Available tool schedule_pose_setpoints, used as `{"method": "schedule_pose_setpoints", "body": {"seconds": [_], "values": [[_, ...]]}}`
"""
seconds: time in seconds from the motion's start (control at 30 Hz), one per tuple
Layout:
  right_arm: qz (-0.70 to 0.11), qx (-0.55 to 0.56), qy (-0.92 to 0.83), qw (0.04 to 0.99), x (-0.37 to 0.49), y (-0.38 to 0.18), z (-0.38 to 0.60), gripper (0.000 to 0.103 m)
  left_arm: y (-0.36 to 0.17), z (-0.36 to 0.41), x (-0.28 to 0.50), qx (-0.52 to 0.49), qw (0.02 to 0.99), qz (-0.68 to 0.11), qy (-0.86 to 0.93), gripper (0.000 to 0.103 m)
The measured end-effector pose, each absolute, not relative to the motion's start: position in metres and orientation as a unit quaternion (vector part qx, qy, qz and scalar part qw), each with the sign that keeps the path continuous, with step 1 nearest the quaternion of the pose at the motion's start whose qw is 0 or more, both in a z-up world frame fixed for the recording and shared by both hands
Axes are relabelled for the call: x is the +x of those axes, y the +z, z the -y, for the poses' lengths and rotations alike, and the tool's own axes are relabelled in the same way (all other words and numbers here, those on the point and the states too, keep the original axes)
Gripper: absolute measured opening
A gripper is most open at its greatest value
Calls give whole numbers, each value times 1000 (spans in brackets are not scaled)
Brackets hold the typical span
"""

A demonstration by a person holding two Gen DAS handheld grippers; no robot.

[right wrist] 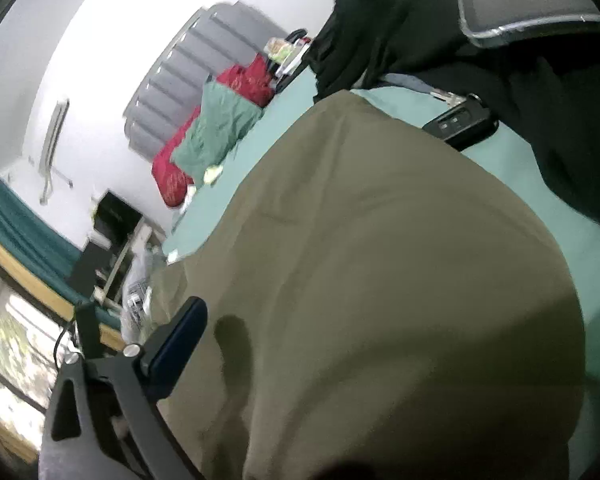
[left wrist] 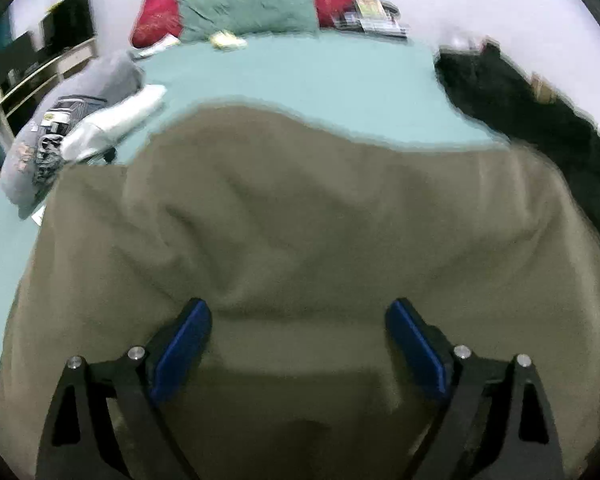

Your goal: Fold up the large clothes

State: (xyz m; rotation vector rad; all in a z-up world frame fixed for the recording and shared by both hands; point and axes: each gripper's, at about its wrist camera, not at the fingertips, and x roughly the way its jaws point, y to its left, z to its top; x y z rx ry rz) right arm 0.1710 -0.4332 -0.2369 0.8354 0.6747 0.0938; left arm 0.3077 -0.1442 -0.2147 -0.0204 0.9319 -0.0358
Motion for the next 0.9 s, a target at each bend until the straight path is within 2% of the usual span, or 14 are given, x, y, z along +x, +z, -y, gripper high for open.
{"method": "schedule_pose_setpoints", "body": {"seconds": [0.13, 0.27, 0.33, 0.37, 0.4, 0.43, 0.47, 0.7, 0.9], "values": [[-312, 404, 46, 858, 170, -236, 432, 98, -202, 137, 322, -13, 911, -411, -24, 92], [-301, 415, 80, 855, 175, -231, 428, 97, -241, 132, 356, -17, 877, -480, -28, 94], [-294, 411, 105, 856, 180, -223, 420, 85, -246, 138, 357, 1, 880, -475, -22, 95], [-297, 396, 112, 861, 183, -218, 414, 68, -246, 141, 355, 8, 881, -473, -18, 95], [-303, 381, 117, 865, 186, -214, 408, 45, -246, 141, 355, 8, 882, -472, -18, 95], [-306, 372, 118, 868, 188, -211, 404, 34, -247, 140, 354, 5, 882, -472, -19, 95], [-305, 365, 124, 871, 189, -206, 399, 31, -246, 140, 354, 4, 881, -472, -19, 95], [-296, 276, 135, 905, 193, -157, 358, 25, -222, 121, 342, 5, 869, -491, -54, 94], [-282, 211, 157, 923, 195, -107, 301, 25, -188, 55, 298, -8, 886, -459, -65, 94]]}}
